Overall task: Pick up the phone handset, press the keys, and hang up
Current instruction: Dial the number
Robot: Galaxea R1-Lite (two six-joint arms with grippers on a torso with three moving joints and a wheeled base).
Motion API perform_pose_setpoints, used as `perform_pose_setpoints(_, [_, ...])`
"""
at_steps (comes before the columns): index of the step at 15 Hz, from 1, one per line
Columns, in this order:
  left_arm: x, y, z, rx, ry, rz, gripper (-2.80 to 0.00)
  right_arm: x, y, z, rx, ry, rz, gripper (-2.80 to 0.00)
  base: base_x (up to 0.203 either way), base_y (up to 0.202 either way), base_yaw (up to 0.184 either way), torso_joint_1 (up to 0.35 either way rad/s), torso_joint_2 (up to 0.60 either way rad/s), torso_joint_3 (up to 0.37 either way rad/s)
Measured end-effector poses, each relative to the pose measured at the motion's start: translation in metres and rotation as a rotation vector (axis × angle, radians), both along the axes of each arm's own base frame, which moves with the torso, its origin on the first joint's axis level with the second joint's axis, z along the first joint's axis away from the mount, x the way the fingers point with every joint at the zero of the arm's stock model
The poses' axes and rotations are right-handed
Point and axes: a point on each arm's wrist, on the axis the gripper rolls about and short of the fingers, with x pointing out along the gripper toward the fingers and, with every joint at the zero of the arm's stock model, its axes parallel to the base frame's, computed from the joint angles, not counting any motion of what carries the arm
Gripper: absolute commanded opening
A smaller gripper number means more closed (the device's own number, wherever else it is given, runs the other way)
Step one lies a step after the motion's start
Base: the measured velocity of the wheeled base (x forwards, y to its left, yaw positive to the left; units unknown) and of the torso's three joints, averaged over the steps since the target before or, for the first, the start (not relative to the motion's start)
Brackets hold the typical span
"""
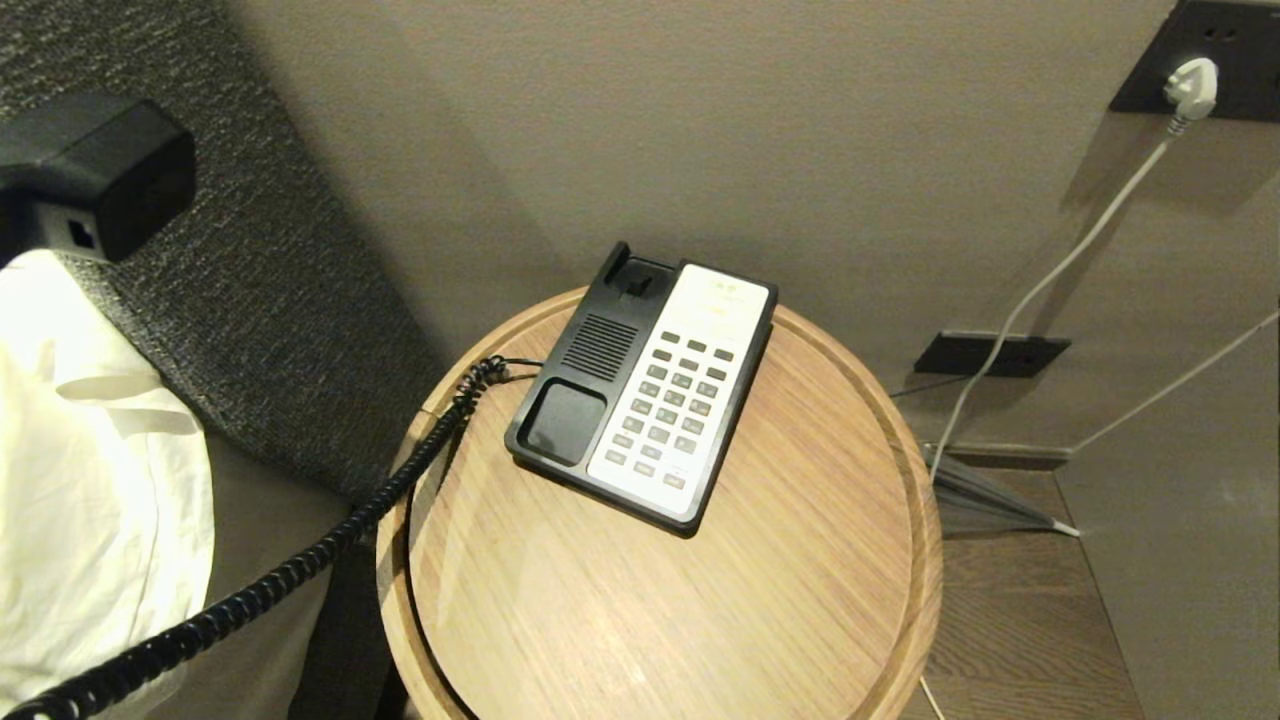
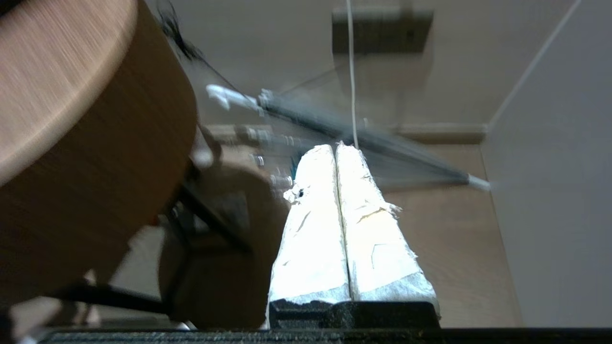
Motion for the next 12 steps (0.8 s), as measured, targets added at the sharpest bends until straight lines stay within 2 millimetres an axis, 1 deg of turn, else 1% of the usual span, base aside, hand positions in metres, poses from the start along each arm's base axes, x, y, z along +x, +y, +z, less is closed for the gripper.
perform_pose_setpoints(1, [-0.001,0.001,0.000,-0.006,-0.005,-0.013,-2.80,-0.005,0.000,0.012,0.007,-0.022,0.003,-2.80,0.000,0.000,0.000,0.000,0.00,0.000])
perform_pose_setpoints(2, [-0.003,0.002,-0.001,-0.010,-0.007,-0.027,-2.80,-0.015,0.001,0.030,0.016,-0.050,0.017,-2.80,0.000,0.000,0.000,0.000,0.00,0.000])
perform_pose_setpoints(4, [-0.007,0.005,-0.001,-0.020,-0.017,-0.029,-2.80,-0.045,0.002,0.069,0.034,-0.098,0.093,-2.80,0.000,0.000,0.000,0.000,0.00,0.000])
perform_pose_setpoints(5, [-0.008,0.006,-0.001,-0.023,-0.021,-0.032,-2.80,-0.062,0.004,0.083,0.039,-0.098,0.151,-2.80,0.000,0.000,0.000,0.000,0.00,0.000])
perform_pose_setpoints(6, [-0.008,0.007,-0.003,-0.020,-0.019,-0.031,-2.80,-0.075,0.005,0.091,0.044,-0.078,0.210,-2.80,0.000,0.000,0.000,0.000,0.00,0.000])
perform_pose_setpoints(7, [-0.009,0.007,-0.005,-0.017,-0.017,-0.032,-2.80,-0.082,0.006,0.098,0.049,-0.051,0.253,-2.80,0.000,0.000,0.000,0.000,0.00,0.000])
perform_pose_setpoints(8, [-0.009,0.007,-0.008,-0.014,-0.014,-0.032,-2.80,-0.084,0.007,0.110,0.060,-0.042,0.278,-2.80,0.000,0.000,0.000,0.000,0.00,0.000])
perform_pose_setpoints(9, [-0.010,0.008,-0.011,-0.010,-0.010,-0.033,-2.80,-0.079,0.007,0.128,0.069,-0.035,0.298,-2.80,0.000,0.000,0.000,0.000,0.00,0.000])
perform_pose_setpoints(10, [-0.010,0.008,-0.013,-0.004,-0.009,-0.029,-2.80,-0.067,0.008,0.144,0.070,-0.004,0.314,-2.80,0.000,0.000,0.000,0.000,0.00,0.000])
perform_pose_setpoints(11, [-0.011,0.009,-0.014,0.000,-0.017,-0.030,-2.80,-0.045,0.008,0.163,0.060,0.053,0.333,-2.80,0.000,0.000,0.000,0.000,0.00,0.000])
perform_pose_setpoints(12, [-0.012,0.010,-0.014,0.004,-0.027,-0.030,-2.80,-0.018,0.008,0.179,0.046,0.116,0.347,-2.80,0.000,0.000,0.000,0.000,0.00,0.000])
